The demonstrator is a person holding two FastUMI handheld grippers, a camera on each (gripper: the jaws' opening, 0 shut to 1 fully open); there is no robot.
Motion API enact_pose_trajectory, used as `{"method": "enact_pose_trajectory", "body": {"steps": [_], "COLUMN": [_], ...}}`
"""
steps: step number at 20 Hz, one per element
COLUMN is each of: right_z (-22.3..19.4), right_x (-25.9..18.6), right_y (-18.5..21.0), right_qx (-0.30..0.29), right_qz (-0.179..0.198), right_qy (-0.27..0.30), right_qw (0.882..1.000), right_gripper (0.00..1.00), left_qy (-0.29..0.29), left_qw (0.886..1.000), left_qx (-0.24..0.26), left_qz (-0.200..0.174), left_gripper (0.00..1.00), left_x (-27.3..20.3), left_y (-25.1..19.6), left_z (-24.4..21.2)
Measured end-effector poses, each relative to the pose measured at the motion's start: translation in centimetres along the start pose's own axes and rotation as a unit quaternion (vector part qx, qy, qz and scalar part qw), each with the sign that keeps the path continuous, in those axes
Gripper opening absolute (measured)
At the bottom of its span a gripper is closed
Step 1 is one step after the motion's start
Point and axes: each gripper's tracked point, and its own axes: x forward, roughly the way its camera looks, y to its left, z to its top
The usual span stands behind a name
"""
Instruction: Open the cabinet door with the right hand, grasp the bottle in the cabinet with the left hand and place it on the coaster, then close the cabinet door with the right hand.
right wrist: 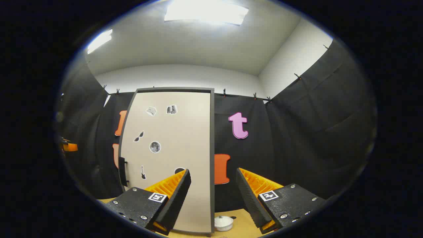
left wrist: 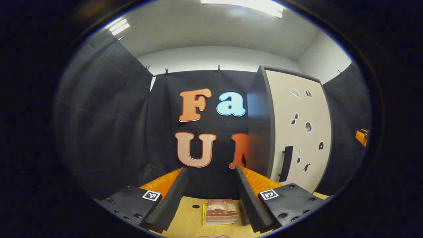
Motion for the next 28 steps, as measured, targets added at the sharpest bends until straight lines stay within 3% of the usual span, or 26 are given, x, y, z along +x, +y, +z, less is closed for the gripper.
{"method": "enact_pose_trajectory", "body": {"steps": [6, 9, 21, 28], "right_z": [2.3, 2.2, 2.9, -0.9], "right_x": [-0.5, -0.9, -1.6, 0.0], "right_y": [-0.6, 0.7, 5.9, 12.9], "right_qx": [-0.027, -0.025, -0.02, 0.011], "right_qz": [-0.029, -0.019, 0.051, 0.124], "right_qy": [-0.035, -0.035, -0.048, 0.007], "right_qw": [0.999, 0.999, 0.997, 0.992], "right_gripper": [0.86, 0.86, 0.86, 0.86], "left_qy": [-0.061, -0.058, -0.079, -0.089], "left_qw": [0.998, 0.998, 0.997, 0.995], "left_qx": [-0.011, -0.011, 0.016, 0.018], "left_qz": [0.004, 0.002, 0.02, 0.032], "left_gripper": [0.93, 0.96, 0.94, 0.94], "left_x": [-1.5, -1.9, -3.3, -3.7], "left_y": [-0.9, -1.8, -0.6, 1.4], "left_z": [3.1, 2.5, 5.0, 5.0]}}
